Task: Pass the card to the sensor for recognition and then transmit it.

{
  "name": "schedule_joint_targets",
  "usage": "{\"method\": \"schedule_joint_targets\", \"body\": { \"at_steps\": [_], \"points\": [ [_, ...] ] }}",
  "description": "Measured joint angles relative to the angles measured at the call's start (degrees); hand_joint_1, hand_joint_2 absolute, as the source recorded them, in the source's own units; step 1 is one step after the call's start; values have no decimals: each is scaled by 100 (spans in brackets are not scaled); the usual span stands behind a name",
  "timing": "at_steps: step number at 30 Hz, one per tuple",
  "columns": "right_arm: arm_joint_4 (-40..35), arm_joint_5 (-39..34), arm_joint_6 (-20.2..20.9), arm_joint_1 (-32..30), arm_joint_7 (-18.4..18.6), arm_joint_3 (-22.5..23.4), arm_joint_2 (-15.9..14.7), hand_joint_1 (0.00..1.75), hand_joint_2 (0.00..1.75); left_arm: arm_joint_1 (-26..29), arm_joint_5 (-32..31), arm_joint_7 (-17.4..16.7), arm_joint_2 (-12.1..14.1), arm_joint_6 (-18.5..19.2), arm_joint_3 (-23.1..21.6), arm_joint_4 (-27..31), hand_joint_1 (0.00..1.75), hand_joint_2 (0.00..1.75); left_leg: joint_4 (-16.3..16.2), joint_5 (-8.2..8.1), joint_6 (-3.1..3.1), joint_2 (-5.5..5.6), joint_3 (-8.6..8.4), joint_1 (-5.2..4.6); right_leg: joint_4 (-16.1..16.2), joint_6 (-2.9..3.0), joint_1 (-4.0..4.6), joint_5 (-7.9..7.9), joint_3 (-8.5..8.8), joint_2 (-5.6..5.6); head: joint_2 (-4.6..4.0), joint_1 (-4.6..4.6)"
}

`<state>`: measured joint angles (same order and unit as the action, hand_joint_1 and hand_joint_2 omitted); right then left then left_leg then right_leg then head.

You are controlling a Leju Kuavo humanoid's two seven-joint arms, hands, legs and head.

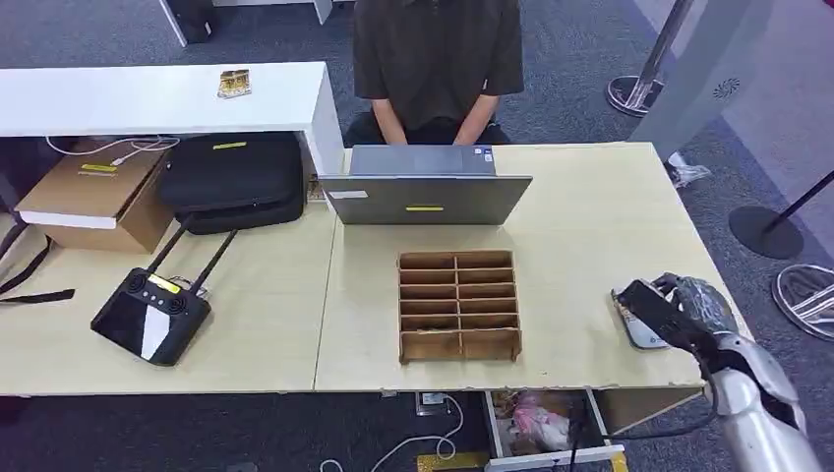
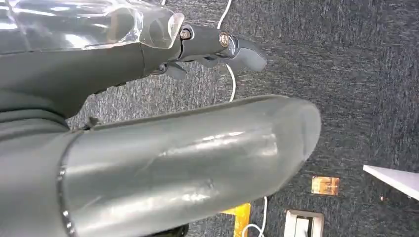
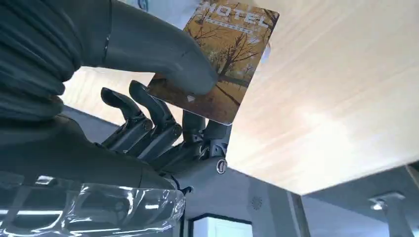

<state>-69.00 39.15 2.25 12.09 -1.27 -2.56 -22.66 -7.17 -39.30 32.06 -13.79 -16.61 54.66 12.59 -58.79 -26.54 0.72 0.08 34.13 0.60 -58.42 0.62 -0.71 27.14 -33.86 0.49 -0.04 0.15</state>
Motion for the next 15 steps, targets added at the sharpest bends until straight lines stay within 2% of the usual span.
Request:
{"method": "schedule_joint_targets", "body": {
  "at_steps": [7,15],
  "points": [
    [267,44,-2,-100,-125,-77,153,175,175,-1,4,-13,0,-33,0,0,0,0,0,0,0,-1,0,0,0,0,0,0,-1,0,0,0],
    [415,-74,9,-165,-271,-105,181,175,175,0,22,-11,2,-81,0,0,0,0,0,0,0,-1,-1,0,1,0,0,0,0,0,0,2]
  ]
}}
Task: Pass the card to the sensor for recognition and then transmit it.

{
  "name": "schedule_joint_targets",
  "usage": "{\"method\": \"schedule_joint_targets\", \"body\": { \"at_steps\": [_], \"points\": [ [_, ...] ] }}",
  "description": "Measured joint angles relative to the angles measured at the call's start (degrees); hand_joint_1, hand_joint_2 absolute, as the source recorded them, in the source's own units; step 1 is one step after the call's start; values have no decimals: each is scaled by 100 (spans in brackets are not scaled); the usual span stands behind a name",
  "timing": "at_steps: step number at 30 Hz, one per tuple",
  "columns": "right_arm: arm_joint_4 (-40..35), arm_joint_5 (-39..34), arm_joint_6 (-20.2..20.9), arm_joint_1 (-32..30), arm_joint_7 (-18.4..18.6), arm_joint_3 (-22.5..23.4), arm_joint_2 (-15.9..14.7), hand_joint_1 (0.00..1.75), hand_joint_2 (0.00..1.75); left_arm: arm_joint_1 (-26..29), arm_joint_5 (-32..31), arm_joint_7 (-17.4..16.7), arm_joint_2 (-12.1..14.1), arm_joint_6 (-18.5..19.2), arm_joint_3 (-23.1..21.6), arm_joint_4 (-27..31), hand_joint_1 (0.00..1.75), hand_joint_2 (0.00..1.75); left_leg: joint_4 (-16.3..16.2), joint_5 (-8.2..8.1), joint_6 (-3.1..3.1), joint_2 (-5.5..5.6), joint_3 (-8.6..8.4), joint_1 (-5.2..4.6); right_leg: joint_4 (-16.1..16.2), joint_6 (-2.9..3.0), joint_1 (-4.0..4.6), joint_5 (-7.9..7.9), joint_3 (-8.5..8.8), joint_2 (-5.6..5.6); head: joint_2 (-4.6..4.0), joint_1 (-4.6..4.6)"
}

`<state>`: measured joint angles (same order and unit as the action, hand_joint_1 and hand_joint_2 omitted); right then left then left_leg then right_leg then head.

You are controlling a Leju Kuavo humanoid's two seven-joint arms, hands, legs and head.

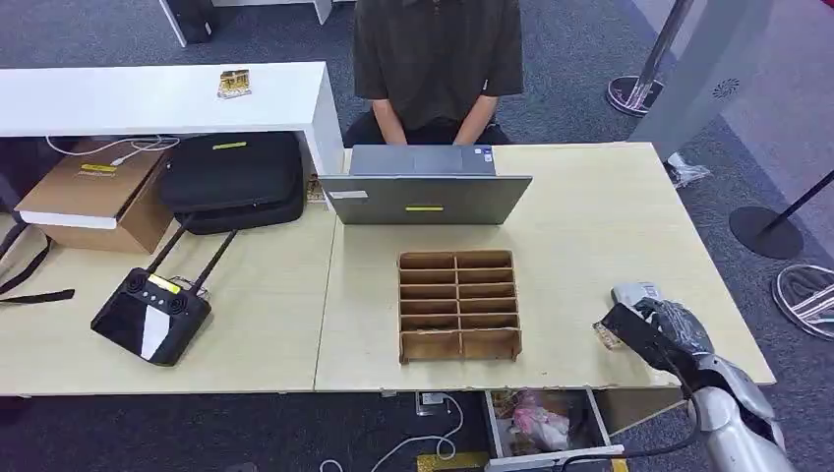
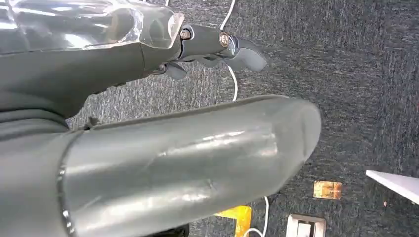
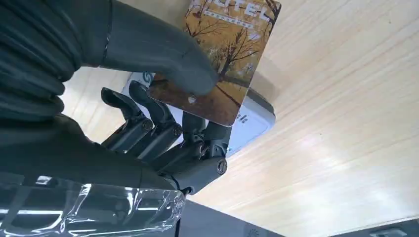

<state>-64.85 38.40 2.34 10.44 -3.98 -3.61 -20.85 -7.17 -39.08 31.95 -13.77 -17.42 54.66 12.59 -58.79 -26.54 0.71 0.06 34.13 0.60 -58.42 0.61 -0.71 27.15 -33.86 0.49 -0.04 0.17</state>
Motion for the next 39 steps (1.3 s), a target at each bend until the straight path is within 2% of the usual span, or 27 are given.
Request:
{"method": "schedule_joint_targets", "body": {
  "at_steps": [20,27,31,39],
  "points": [
    [44,-66,-92,127,-138,-98,35,175,175,-1,2,-55,4,48,-2,0,0,0,0,0,0,-1,0,0,-1,0,0,-1,1,-1,0,0],
    [201,-201,-515,417,-360,-99,81,175,175,-2,-18,-59,9,64,-52,0,0,0,0,0,0,-3,0,0,-1,0,0,-1,0,-3,0,0],
    [500,-360,-741,813,-577,-59,109,175,175,-5,-17,-59,9,59,-61,0,0,0,0,1,0,-8,-1,0,-1,0,0,-1,0,-5,0,-2],
    [1371,-470,-1143,1524,-684,210,127,175,175,-7,7,-59,9,4,-72,0,0,0,-2,1,0,-4,-2,0,0,1,-1,-2,0,-2,0,0]
  ]
}}
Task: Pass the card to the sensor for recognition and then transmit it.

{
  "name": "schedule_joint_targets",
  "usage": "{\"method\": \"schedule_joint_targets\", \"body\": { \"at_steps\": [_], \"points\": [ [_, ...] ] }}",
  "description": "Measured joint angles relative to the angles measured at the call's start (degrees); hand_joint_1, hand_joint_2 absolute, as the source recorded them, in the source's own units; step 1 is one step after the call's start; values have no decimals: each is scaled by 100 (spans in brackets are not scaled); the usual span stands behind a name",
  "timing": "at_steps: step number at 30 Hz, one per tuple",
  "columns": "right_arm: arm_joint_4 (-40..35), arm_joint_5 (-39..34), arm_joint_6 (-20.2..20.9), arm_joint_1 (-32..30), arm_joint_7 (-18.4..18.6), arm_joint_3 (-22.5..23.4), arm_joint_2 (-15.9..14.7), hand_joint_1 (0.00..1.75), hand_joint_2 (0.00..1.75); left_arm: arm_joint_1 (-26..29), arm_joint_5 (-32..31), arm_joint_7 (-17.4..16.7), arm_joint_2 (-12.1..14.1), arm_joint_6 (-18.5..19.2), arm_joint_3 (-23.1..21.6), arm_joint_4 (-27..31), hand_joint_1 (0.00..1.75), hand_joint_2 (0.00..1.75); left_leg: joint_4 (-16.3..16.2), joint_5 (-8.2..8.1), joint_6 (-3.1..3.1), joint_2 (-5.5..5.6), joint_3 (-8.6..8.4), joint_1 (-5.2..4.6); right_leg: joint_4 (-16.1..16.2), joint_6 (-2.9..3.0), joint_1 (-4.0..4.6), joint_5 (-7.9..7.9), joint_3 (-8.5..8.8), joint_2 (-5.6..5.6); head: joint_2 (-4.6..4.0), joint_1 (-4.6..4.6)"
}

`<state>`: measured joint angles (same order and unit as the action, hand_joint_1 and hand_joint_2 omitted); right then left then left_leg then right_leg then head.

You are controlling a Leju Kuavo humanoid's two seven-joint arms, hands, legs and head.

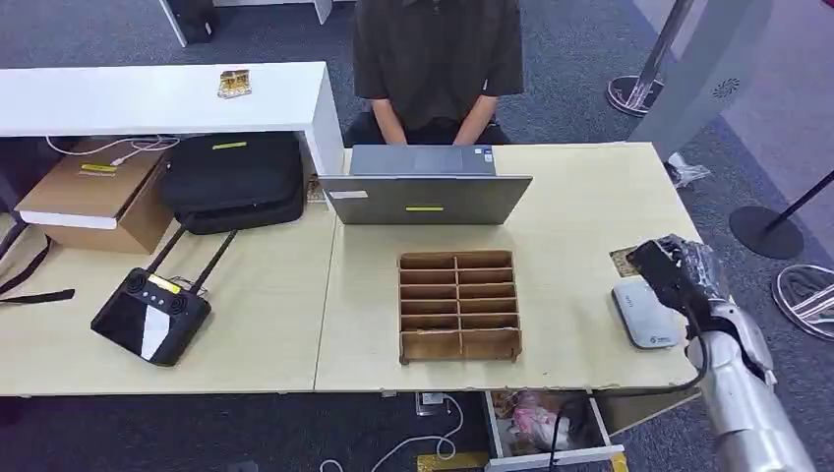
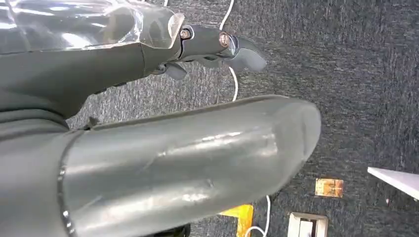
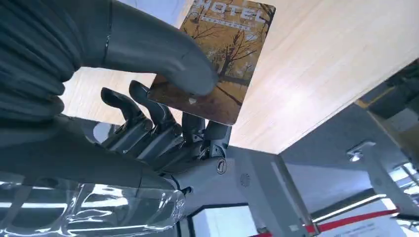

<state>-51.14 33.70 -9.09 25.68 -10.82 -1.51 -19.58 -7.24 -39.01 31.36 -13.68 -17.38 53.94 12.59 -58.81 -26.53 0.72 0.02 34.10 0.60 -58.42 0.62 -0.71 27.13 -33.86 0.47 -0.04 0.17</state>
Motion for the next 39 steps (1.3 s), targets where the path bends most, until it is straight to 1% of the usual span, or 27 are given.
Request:
{"method": "schedule_joint_targets", "body": {
  "at_steps": [3,7,14,20,24,29,33,36,39],
  "points": [
    [227,-115,-48,13,-20,187,-30,175,175,2,48,11,0,-39,0,0,0,0,-1,-1,-1,2,2,0,1,-1,0,1,-2,1,0,0],
    [323,-197,-103,-135,-48,518,-92,175,175,5,85,33,0,-94,0,0,0,0,0,-4,-4,3,3,-1,1,-1,0,2,-3,2,0,-2],
    [266,-175,-92,-595,133,1029,-192,175,175,3,85,55,-2,-124,0,0,0,0,0,-7,-3,3,3,0,1,-2,0,3,-2,2,0,0],
    [124,-9,35,-837,190,1372,-199,175,175,3,79,0,-2,-164,-18,0,0,0,0,-7,-3,-1,2,0,1,-2,0,2,-2,-1,0,-2],
    [126,94,74,-890,210,1466,-197,175,175,1,48,0,-18,-179,-28,0,0,0,0,-7,-3,0,2,-1,1,-2,0,2,-2,0,0,0],
    [159,357,195,-959,291,1480,-162,175,175,-20,4,0,-44,-162,-68,0,0,0,0,-7,-3,-1,2,0,1,-2,0,3,-2,0,0,0],
    [245,551,225,-970,260,1480,-109,175,175,-39,-9,-2,-44,-103,-136,0,0,0,1,-7,-3,-3,2,1,0,-2,1,3,-1,-2,0,0],
    [430,703,201,-896,179,1449,-76,175,175,-58,-4,-4,-44,-65,-151,0,0,0,1,-7,-3,-4,2,1,0,-2,1,2,-1,-3,0,-2],
    [694,850,75,-740,131,1377,-48,175,175,-68,33,-4,-44,-63,-166,0,0,0,1,-6,-3,-5,0,1,0,-2,1,2,0,-3,0,0]
  ]
}}
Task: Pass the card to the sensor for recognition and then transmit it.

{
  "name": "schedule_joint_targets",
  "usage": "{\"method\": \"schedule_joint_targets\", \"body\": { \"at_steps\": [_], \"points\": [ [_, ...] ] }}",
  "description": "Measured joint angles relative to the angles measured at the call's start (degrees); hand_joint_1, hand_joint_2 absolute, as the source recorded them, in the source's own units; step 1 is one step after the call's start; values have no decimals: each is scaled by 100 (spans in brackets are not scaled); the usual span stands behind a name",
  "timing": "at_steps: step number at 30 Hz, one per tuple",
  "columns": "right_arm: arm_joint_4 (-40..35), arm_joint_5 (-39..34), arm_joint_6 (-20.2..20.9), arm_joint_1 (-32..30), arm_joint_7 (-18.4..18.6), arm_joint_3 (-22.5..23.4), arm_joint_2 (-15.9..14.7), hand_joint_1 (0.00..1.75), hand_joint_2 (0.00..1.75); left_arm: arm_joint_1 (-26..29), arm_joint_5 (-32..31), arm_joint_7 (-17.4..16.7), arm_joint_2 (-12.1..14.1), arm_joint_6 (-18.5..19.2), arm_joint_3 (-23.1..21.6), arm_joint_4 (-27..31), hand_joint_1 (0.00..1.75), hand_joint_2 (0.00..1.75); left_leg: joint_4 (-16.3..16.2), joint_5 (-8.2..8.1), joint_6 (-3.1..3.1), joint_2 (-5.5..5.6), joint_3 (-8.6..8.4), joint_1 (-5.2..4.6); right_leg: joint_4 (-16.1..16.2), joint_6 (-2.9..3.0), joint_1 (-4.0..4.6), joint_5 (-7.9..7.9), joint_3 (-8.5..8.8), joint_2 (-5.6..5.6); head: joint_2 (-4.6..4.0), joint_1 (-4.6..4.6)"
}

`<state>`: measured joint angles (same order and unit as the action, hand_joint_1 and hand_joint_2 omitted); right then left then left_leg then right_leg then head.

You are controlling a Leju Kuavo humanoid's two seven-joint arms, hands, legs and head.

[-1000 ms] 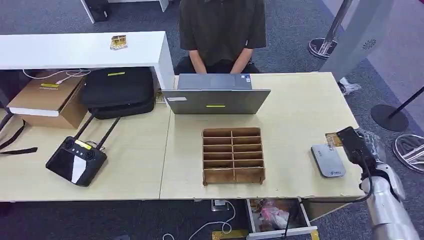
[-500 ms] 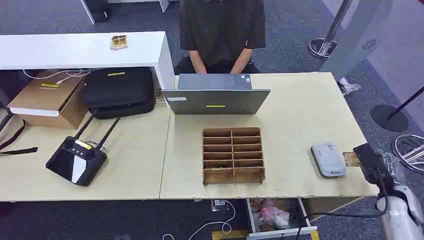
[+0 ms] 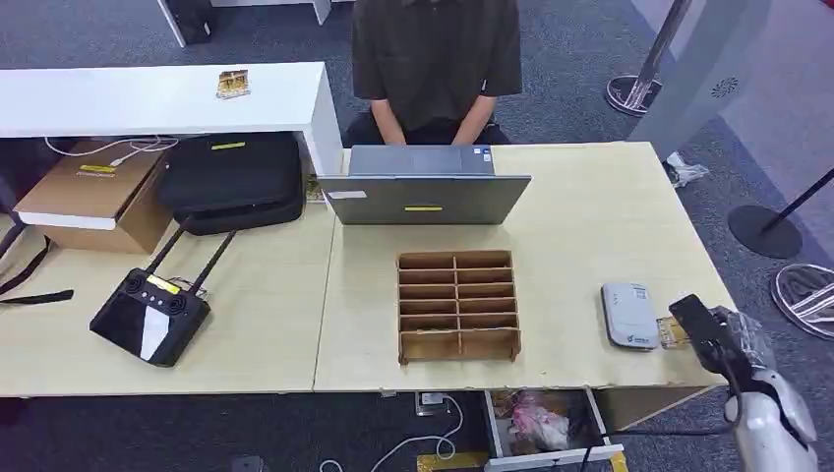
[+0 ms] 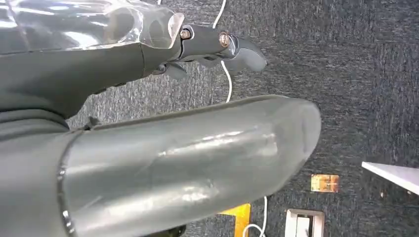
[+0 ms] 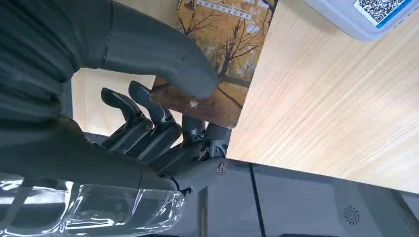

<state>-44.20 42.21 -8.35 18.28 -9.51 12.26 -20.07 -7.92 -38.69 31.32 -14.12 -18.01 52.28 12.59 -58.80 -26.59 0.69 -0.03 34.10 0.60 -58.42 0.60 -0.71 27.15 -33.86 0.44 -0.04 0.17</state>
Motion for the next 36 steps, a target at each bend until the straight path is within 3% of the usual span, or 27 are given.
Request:
{"method": "schedule_joint_targets", "body": {
  "at_steps": [6,10,17,23,28,36],
  "points": [
    [184,225,-606,199,0,-136,72,175,175,1,90,13,0,-7,-2,0,0,0,0,1,1,2,0,0,-1,0,0,0,3,2,0,0],
    [-343,302,-907,118,188,-149,138,175,175,9,160,53,0,-42,-2,0,0,0,0,1,1,4,1,-1,-1,0,-1,0,2,4,0,0],
    [-1636,422,-759,-330,496,-147,221,175,175,13,149,74,0,-55,-9,0,0,0,0,0,1,4,2,0,0,0,0,4,-1,4,0,-2],
    [-2264,503,-485,-701,601,-90,284,175,175,12,131,81,4,-55,-98,0,0,0,1,0,1,3,2,0,0,-1,0,4,-1,2,0,0],
    [-2358,393,-125,-766,636,-105,363,175,175,10,151,87,7,-52,-116,0,0,0,1,0,1,2,3,0,0,-1,0,4,0,2,0,0],
    [-1834,201,-171,-527,636,-299,612,175,175,3,138,142,4,-4,-157,0,0,0,1,1,2,3,2,0,-2,0,0,4,0,2,0,-2]
  ]
}}
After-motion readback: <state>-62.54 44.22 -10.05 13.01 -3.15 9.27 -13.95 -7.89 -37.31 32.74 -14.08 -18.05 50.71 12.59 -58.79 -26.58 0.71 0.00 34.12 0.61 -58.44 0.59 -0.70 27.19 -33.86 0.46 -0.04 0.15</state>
